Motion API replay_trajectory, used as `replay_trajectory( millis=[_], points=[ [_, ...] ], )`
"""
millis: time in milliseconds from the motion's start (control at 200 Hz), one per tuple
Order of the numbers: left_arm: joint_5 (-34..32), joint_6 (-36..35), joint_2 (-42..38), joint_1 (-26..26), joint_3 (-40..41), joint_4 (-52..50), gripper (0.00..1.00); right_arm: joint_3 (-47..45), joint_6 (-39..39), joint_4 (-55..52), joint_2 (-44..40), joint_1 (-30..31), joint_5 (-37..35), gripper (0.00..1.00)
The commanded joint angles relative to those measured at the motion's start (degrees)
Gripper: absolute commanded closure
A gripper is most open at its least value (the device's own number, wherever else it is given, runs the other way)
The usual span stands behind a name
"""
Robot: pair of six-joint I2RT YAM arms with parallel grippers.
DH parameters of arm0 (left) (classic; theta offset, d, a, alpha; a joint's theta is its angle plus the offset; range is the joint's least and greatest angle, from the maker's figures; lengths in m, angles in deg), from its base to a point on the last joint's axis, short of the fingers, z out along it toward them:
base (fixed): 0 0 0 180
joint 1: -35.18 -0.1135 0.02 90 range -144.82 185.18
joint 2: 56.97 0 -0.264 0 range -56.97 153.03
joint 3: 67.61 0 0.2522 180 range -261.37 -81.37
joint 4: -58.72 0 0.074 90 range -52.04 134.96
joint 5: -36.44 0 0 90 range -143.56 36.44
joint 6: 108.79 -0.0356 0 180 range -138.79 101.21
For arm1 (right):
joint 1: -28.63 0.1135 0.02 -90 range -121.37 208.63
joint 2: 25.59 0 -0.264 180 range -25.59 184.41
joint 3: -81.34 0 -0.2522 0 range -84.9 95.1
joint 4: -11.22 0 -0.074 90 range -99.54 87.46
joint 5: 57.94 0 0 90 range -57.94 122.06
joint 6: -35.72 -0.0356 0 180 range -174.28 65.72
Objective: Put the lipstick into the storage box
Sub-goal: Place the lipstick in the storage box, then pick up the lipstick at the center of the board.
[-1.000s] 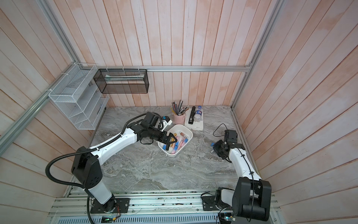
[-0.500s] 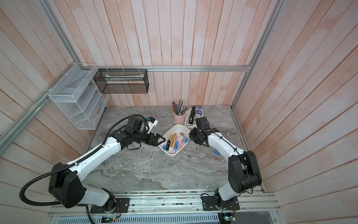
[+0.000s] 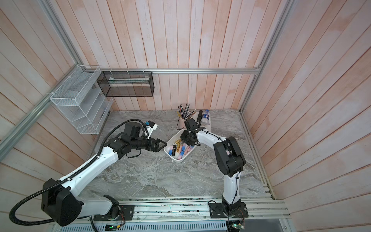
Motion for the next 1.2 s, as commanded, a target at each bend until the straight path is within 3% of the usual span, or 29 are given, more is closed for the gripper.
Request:
replay_trajectory(
  millis=[0,150,275,420,545,730,1196],
  points=[
    [-0.2,0.2,-1.1,-0.4,1.1,1.4,0.0,2.1,3.1,-0.3,0.0,0.0,0.7,0.64],
    [0.7,0.2,-0.1,-0.5,0.6,2.7,0.0,1.4,8.5,-0.1,-6.3,-1.0,-0.7,0.52],
    [2.4,0.8,1.4,-0.4,0.1,4.7,0.0,1.0,17.1,-6.3,-14.3,-3.9,-5.0,0.5],
    [4.8,1.9,3.1,-0.5,0.6,7.8,0.0,-4.3,25.8,-14.0,-24.1,-11.3,-15.1,0.49],
    [6.9,3.1,4.2,-0.5,0.5,10.2,0.0,-10.2,31.4,-16.8,-29.6,-20.0,-17.9,0.49],
    [8.9,4.0,5.8,0.1,-0.4,11.8,0.0,-16.6,37.0,-16.4,-32.0,-25.9,-19.2,0.49],
    [7.1,5.1,5.6,3.8,-0.6,11.6,0.0,-24.9,44.0,-11.8,-28.6,-26.3,-21.1,0.47]
  ],
)
